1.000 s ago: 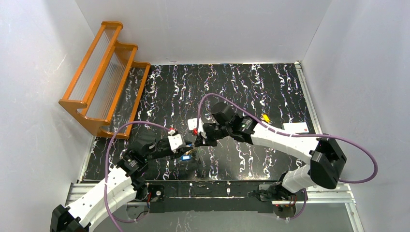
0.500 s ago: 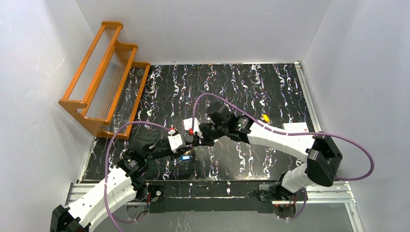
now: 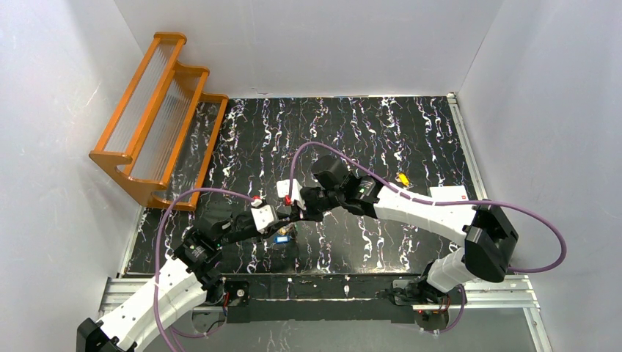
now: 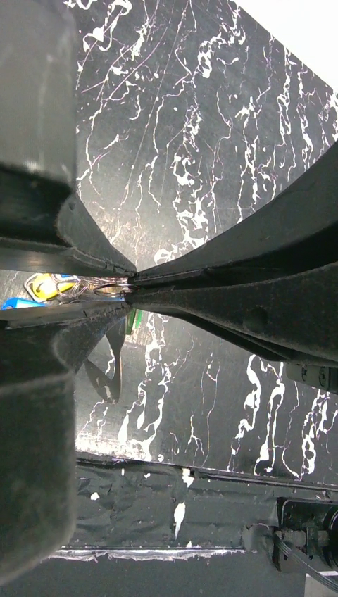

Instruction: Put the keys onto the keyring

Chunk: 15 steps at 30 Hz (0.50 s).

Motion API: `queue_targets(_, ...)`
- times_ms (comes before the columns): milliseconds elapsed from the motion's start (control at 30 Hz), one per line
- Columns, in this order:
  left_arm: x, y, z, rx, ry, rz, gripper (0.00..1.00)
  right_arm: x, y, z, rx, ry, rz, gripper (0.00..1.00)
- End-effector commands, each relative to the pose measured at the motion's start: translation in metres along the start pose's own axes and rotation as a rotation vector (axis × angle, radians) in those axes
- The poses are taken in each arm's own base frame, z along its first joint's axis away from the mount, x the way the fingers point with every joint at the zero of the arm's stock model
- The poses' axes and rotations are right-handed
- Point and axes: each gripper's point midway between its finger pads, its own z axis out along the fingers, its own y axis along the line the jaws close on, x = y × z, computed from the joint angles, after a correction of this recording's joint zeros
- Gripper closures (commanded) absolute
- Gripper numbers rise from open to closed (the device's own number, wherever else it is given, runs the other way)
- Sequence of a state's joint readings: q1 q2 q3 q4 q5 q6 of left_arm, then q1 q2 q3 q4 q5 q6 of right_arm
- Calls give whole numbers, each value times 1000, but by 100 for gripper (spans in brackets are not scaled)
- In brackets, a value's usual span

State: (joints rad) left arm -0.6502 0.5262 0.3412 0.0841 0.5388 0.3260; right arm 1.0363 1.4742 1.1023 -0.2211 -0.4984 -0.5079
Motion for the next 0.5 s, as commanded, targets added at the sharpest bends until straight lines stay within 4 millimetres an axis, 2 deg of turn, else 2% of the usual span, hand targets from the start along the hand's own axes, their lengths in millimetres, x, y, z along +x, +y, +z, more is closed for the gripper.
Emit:
queue_targets(0, -18, 6, -2, -17, -35, 42, 85, 16, 1, 3, 1, 70, 38, 99)
queue_targets(100, -15, 6, -1, -11, -21, 41, 89, 15, 0, 2, 5, 68, 38, 99)
queue_targets(200, -13, 6, 0, -6, -6, 42, 100, 13, 1, 2, 2, 64, 36, 99)
queue_targets(467, -11, 12, -3, -40, 12, 45, 100, 14, -1, 2, 11, 68, 36, 99)
